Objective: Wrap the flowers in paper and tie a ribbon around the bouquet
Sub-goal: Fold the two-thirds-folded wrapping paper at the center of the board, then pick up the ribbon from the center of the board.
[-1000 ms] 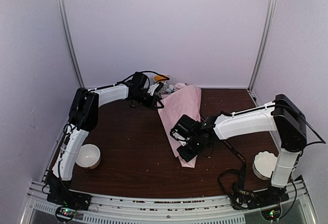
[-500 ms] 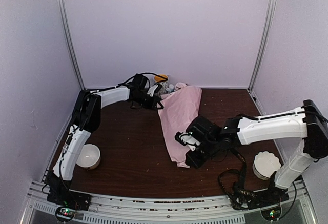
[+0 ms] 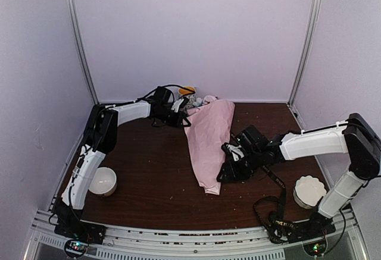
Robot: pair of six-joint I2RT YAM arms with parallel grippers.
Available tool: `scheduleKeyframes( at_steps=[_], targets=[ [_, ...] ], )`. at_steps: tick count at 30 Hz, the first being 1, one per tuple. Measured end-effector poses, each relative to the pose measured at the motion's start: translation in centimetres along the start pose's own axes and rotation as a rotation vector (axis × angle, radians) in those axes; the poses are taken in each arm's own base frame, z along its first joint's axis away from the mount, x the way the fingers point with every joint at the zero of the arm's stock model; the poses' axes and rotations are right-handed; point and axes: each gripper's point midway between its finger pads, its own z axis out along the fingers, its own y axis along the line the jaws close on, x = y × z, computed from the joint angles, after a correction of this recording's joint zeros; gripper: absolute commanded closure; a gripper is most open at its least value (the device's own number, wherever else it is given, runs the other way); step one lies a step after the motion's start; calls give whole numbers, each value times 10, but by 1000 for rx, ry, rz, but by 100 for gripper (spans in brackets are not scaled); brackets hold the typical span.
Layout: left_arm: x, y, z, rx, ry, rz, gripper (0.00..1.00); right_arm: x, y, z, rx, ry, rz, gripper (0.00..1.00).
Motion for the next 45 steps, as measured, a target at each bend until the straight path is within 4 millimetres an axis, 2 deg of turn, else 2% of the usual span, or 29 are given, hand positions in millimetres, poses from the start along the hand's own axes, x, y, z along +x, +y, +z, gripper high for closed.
scheduleKeyframes(
  at_steps=[2, 6, 9, 12, 18, 21, 23, 27, 30, 31, 33, 36, 39, 41, 44, 45],
  targets=[
    [1, 1, 1, 3, 0, -5, 100, 5, -1, 9, -20, 20, 32, 55],
    [2, 1, 1, 14, -5, -15, 100, 15, -3, 25, -60, 55, 87, 86],
    [1, 2, 0, 21, -8, -23, 100, 21, -3, 32, -81, 76, 111, 100],
    [3, 3, 0, 26, -8, -34, 100, 21, -3, 31, -82, 77, 104, 99],
    [5, 4, 2, 32, -9, -44, 100, 29, -6, 20, -44, 97, 86, 67],
    [4, 5, 1, 32, -13, -43, 100, 33, -16, 4, 47, 103, 69, 57],
    [4, 5, 1, 32, -13, -44, 100, 23, -29, -13, 148, 73, 68, 54],
    [4, 5, 2, 32, -16, -42, 100, -23, -77, -58, 412, -40, 119, 54],
    [5, 6, 3, 32, -18, -40, 100, -35, -118, -79, 557, -44, 181, 53],
    [6, 7, 3, 32, -17, -41, 100, -31, -133, -83, 603, -29, 201, 52],
    [8, 7, 4, 32, -14, -43, 100, -11, -164, -90, 688, 26, 255, 45],
    [9, 7, 4, 32, -13, -44, 100, 21, -191, -101, 752, 97, 330, 32],
    [8, 7, 4, 32, -14, -43, 100, 45, -203, -109, 763, 141, 376, 32],
    [8, 7, 4, 32, -14, -43, 100, 56, -205, -108, 756, 168, 385, 37],
    [8, 7, 4, 32, -15, -43, 100, 61, -202, -102, 724, 192, 383, 53],
    [8, 7, 4, 32, -15, -43, 100, 61, -200, -100, 707, 198, 378, 66]
  ],
)
